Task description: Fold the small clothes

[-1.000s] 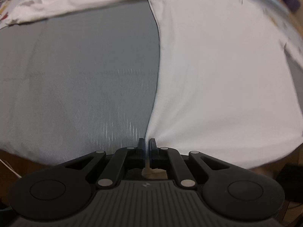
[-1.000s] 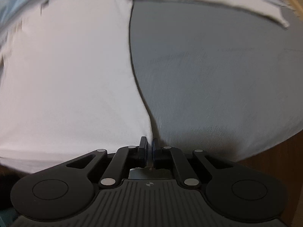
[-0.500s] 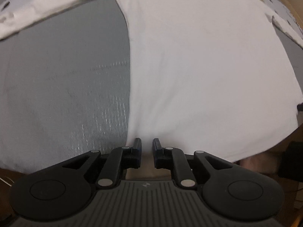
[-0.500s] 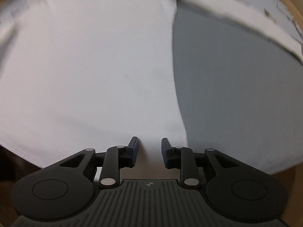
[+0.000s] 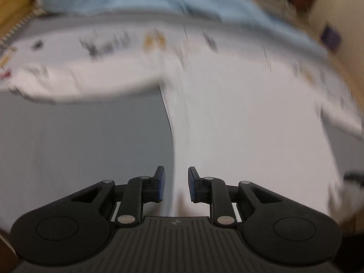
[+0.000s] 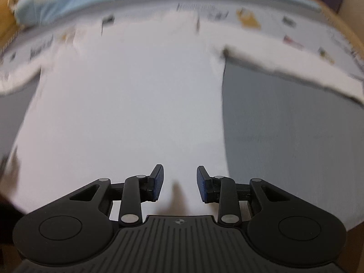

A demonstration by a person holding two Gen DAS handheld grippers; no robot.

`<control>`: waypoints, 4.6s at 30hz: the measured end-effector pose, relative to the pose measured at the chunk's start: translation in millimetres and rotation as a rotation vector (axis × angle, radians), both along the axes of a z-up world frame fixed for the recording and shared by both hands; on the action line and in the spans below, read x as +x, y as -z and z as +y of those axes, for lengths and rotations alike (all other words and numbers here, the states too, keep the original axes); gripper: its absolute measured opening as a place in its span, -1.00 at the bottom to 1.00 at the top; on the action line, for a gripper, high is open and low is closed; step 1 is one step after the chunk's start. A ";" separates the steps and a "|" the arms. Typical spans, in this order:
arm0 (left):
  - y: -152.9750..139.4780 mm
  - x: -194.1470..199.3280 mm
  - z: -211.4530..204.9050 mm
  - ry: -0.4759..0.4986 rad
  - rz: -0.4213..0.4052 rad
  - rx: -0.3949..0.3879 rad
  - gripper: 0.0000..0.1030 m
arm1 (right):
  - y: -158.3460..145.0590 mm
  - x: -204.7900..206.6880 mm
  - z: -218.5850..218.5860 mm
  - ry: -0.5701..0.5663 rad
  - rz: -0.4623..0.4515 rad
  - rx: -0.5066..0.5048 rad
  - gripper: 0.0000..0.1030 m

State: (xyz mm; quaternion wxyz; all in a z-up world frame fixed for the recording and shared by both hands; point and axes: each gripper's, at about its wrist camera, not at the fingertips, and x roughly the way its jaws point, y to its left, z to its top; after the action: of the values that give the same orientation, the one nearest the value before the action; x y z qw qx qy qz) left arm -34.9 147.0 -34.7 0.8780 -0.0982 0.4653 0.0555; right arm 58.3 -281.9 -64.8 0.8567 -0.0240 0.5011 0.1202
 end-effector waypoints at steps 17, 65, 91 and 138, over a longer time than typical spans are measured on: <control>25.4 93.1 239.8 -0.372 -0.137 0.063 -0.35 | -138.2 110.3 41.6 0.091 -0.473 0.229 -0.08; -92.4 225.0 -130.7 0.233 -0.423 -0.178 -0.29 | -69.9 210.8 40.5 0.325 -0.199 0.329 -0.68; -49.8 244.7 71.7 -0.213 -0.148 0.007 -0.32 | 57.8 269.1 81.8 0.345 0.148 0.356 -0.54; 61.9 301.2 64.9 -0.153 0.064 -0.147 -0.32 | 50.3 286.4 -11.3 0.448 0.075 0.165 -0.69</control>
State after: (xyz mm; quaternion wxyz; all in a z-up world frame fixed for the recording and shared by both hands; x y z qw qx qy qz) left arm 266.4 211.9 -96.6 0.8462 -0.1956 0.4872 0.0914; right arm 344.8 -293.2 -115.1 0.8418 0.1626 0.5138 -0.0314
